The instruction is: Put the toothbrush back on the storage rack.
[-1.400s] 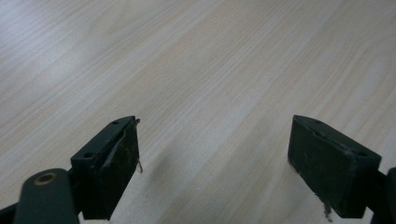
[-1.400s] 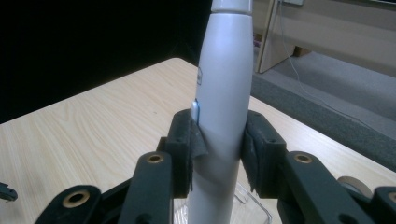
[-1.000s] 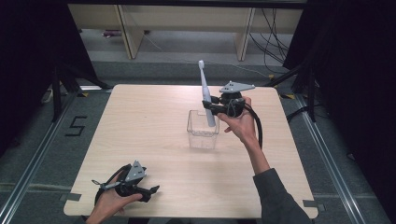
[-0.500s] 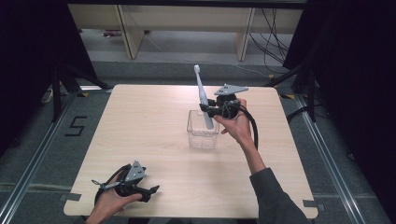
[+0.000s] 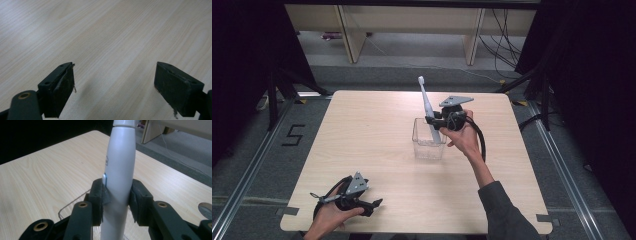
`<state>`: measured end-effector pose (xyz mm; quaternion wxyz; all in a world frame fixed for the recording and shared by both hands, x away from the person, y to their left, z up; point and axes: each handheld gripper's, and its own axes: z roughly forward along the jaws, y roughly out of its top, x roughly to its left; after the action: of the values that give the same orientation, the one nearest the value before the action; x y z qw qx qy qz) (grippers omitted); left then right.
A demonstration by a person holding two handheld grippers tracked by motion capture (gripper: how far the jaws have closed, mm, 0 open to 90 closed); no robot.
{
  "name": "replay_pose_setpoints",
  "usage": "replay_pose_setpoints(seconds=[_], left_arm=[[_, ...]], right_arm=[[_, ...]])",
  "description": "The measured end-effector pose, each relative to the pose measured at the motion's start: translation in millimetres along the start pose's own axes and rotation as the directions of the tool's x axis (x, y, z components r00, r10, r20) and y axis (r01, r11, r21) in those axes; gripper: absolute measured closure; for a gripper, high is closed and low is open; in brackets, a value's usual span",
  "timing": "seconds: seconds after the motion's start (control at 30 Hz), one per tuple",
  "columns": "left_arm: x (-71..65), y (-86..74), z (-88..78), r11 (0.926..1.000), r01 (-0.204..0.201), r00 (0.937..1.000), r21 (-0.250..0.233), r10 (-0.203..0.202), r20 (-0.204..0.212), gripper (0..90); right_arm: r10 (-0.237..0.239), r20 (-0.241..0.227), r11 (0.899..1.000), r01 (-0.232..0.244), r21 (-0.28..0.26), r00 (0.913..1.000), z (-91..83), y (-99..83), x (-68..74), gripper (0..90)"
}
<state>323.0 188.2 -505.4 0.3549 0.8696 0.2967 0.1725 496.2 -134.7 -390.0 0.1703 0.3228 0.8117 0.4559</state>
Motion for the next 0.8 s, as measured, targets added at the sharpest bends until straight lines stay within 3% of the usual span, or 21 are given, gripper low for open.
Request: replay_pose_setpoints(seconds=[0.03, 0.27, 0.3, 0.37, 0.4, 0.5, 0.53, 0.6, 0.7, 0.8], left_arm=[[0.5, 0.2, -0.1, 1.0, -0.003, 1.0, 0.004, 0.003, 0.004, 16.0], [0.4, 0.1, 0.0, 1.0, -0.003, 1.0, 0.0, 0.003, -0.002, 16.0], [0.3, 0.0, 0.0, 1.0, -0.002, 1.0, 0.001, 0.002, -0.002, 16.0], [0.1, 0.2, -0.1, 1.0, -0.002, 1.0, 0.0, 0.002, -0.001, 16.0], [0.1, 0.2, -0.1, 1.0, -0.002, 1.0, 0.0, 0.002, -0.001, 16.0], [0.2, 0.0, 0.0, 1.0, -0.003, 1.0, 0.001, 0.003, -0.001, 16.0], [0.1, 0.1, 0.0, 1.0, -0.002, 1.0, 0.0, 0.002, -0.002, 16.0], [0.2, 0.0, 0.0, 1.0, -0.002, 1.0, 0.001, 0.002, -0.001, 16.0], [0.1, 0.1, 0.0, 1.0, -0.002, 1.0, 0.0, 0.002, -0.001, 16.0], [0.5, 0.1, -0.1, 1.0, -0.006, 1.0, 0.005, 0.006, 0.003, 16.1]], right_arm=[[-0.024, 0.004, 1.0, 0.024, 0.011, 0.9997, 2.4, -1.6, 0.3, 66.6], [-0.027, 0.003, 0.998, 0.027, 0.054, 0.9996, 9.3, -6.7, 2.3, 66.6], [-0.051, -0.003, 0.998, 0.051, 0.049, 0.9987, 12.4, -7.8, 0.8, 66.6], [-0.024, 0.0, 0.998, 0.024, 0.055, 0.9997, 14.5, -9.3, 2.8, 66.6], [-0.029, 0.001, 0.997, 0.028, 0.076, 0.9996, 14.2, -9.2, 3.4, 66.6], [-0.043, 0.008, 0.997, 0.042, 0.072, 0.9991, 17.0, -10.5, 2.6, 66.6], [-0.012, 0.001, 0.995, 0.012, 0.098, 0.9999, 16.8, -11.2, 4.8, 66.6], [-0.049, 0.004, 0.994, 0.048, 0.094, 0.9988, 18.6, -11.8, 2.3, 66.6], [-0.037, -0.003, 0.991, 0.037, 0.127, 0.9993, 21.3, -13.8, 3.0, 66.6], [-0.009, 0.006, 0.993, 0.009, 0.121, 0.9999, 23.9, -15.5, 5.1, 66.6]])
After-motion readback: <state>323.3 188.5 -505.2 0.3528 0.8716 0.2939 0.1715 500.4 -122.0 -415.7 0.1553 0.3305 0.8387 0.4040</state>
